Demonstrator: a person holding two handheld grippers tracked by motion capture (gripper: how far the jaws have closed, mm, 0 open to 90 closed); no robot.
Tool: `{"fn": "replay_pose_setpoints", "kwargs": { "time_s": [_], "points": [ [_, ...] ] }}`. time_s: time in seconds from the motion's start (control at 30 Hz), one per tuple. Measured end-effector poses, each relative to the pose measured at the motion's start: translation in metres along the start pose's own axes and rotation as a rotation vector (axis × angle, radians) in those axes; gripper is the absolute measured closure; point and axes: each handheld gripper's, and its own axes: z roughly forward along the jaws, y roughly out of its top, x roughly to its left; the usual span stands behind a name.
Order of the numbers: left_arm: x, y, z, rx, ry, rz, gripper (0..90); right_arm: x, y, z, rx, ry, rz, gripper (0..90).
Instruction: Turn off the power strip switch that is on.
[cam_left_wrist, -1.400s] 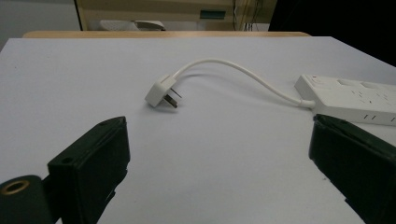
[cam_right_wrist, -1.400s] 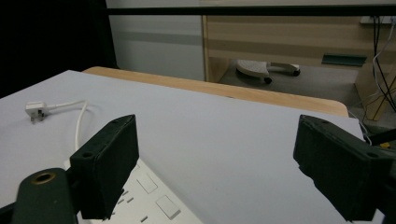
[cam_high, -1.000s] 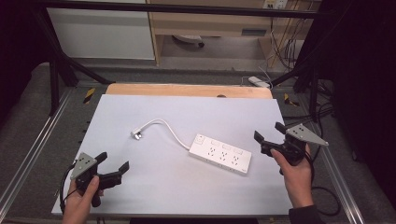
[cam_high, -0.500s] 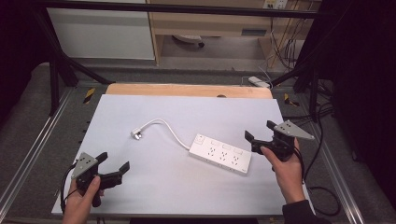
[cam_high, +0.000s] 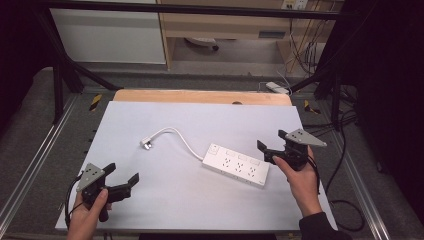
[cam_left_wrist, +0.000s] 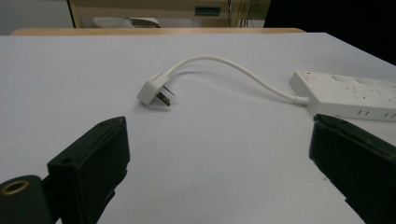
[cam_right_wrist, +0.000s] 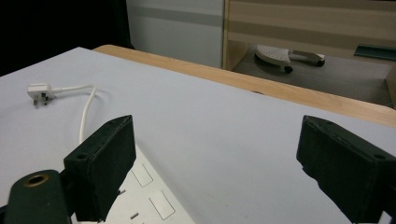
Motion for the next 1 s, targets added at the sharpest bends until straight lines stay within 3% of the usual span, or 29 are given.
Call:
{"fn": "replay_pose_setpoints", "kwargs": {
  "time_s": [0.3, 0.43, 0.47, 0.5, 0.6, 1.0],
  "points": [
    [0.0, 0.0, 0.0, 0.002, -0.005, 0.002, 5.3, 0.002, -0.004, 0.004, 0.012, 0.003, -0.009, 24.2],
    [0.0, 0.0, 0.0, 0.001, -0.003, 0.002, 5.3, 0.004, -0.007, 0.007, 0.012, 0.004, -0.016, 33.1],
    [0.0, 0.0, 0.0, 0.002, -0.002, 0.002, 5.4, 0.005, -0.008, 0.008, 0.018, 0.013, -0.025, 39.4],
    [0.0, 0.0, 0.0, 0.0, -0.002, 0.002, 5.4, 0.005, -0.008, 0.008, 0.018, 0.013, -0.025, 39.4],
    [0.0, 0.0, 0.0, -0.001, -0.002, 0.003, 5.4, 0.007, -0.01, 0.009, 0.02, 0.021, -0.036, 50.6],
    [0.001, 0.001, -0.001, -0.005, -0.002, 0.004, 5.4, 0.007, -0.019, 0.013, 0.058, 0.059, -0.041, 77.8]
  ]
}}
